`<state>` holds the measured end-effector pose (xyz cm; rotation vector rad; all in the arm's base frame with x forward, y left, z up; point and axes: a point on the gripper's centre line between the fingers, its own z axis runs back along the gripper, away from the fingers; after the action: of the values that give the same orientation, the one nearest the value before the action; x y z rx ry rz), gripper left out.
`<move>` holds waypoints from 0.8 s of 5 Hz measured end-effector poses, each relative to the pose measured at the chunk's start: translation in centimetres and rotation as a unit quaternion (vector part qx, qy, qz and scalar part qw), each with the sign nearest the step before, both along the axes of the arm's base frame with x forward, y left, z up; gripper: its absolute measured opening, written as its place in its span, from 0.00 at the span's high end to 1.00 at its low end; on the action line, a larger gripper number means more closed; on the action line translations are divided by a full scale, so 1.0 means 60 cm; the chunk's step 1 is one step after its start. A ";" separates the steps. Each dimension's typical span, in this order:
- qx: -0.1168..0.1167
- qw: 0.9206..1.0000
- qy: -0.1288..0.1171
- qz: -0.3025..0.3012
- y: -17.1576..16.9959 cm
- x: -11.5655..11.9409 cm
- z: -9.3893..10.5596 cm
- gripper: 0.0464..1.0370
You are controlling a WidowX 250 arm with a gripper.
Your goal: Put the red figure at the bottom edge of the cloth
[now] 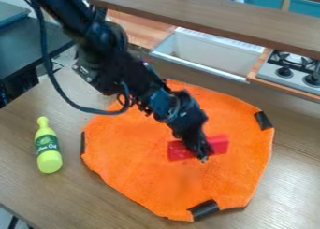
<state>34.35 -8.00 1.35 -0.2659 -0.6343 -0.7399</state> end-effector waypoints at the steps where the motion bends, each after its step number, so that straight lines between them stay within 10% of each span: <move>1: 0.009 1.000 0.005 -0.011 -0.001 -0.024 -0.017 0.74; 3: -0.005 1.000 -0.005 -0.030 0.015 -0.066 -0.022 0.68; 4: -0.016 1.000 -0.003 -0.017 0.033 -0.065 -0.020 0.37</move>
<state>30.44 -6.03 0.14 -0.3058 -0.6491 -0.7641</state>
